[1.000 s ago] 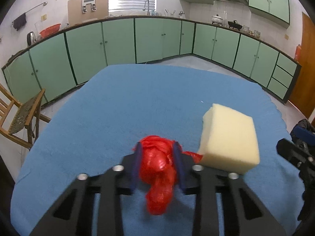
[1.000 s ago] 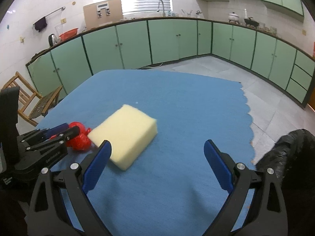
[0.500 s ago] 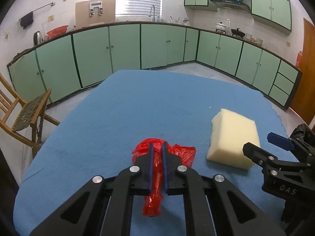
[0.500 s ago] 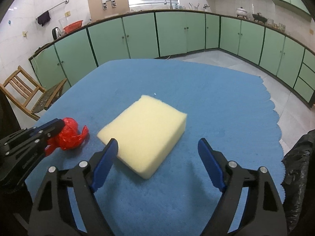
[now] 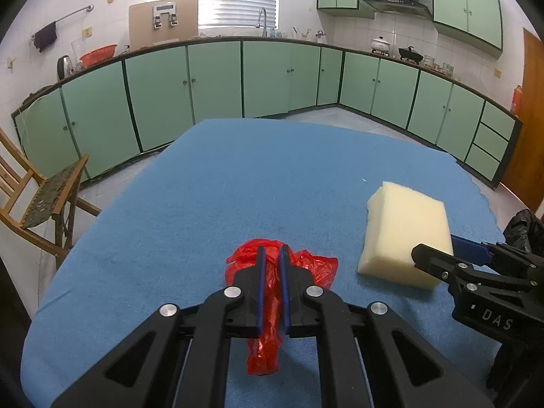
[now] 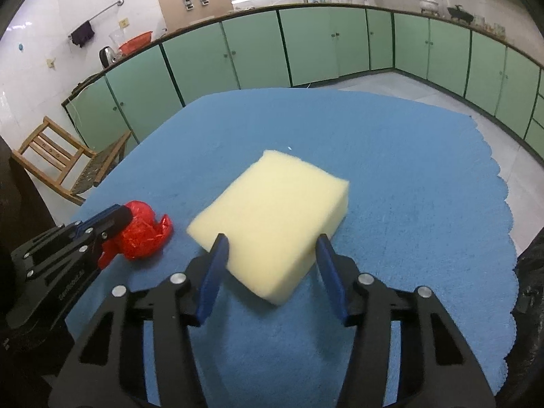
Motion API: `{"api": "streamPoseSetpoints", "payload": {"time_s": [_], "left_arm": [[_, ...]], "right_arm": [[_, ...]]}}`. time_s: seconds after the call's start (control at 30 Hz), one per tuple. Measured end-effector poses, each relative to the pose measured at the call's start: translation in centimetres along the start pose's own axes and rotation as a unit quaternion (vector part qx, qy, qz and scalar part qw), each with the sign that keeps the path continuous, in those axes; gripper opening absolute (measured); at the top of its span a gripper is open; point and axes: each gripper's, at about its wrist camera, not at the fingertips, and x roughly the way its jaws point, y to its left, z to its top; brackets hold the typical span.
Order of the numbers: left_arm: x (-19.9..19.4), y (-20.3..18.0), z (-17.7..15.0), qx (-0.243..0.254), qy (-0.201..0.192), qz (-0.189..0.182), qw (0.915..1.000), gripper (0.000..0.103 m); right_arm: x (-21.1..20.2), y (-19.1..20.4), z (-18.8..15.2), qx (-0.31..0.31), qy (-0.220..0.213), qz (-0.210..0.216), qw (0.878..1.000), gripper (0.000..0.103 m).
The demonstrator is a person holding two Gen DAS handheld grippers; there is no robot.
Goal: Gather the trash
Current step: 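Grasp the red plastic bag with the left gripper while the right gripper grasps the yellow sponge, then carry red bag and sponge over the bin and open both grippers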
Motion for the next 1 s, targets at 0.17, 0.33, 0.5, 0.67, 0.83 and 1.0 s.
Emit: {"api": "streamPoseSetpoints", "payload": {"time_s": [0.17,0.33,0.5,0.67,0.83,1.0], "left_arm": [[-0.1,0.0,-0.1,-0.002,0.001,-0.002,1.0000,0.008],[-0.8,-0.4,0.1,-0.002,-0.003,-0.006,1.0000,0.008],[-1.3,-1.0,0.4,0.004,-0.010,-0.013,0.9999,0.007],[-2.2,-1.7,0.8,0.008,-0.017,-0.020,0.9996,0.007],[-3.0,-2.3,1.3,0.015,-0.026,-0.029,0.9991,0.007],[-4.0,-3.2,1.7,0.023,-0.034,-0.040,0.9984,0.007]], "right_arm": [[-0.9,0.1,0.1,-0.007,-0.006,0.005,1.000,0.040],[-2.0,0.3,0.7,-0.011,-0.013,0.010,1.000,0.024],[-3.1,0.3,0.9,-0.019,-0.017,0.012,1.000,0.020],[-4.6,0.0,1.1,-0.025,-0.030,0.008,0.999,0.018],[-6.0,-0.6,1.4,-0.029,-0.039,0.003,0.999,0.017],[-8.0,-1.6,1.5,-0.029,-0.053,-0.006,0.998,0.017]]}}
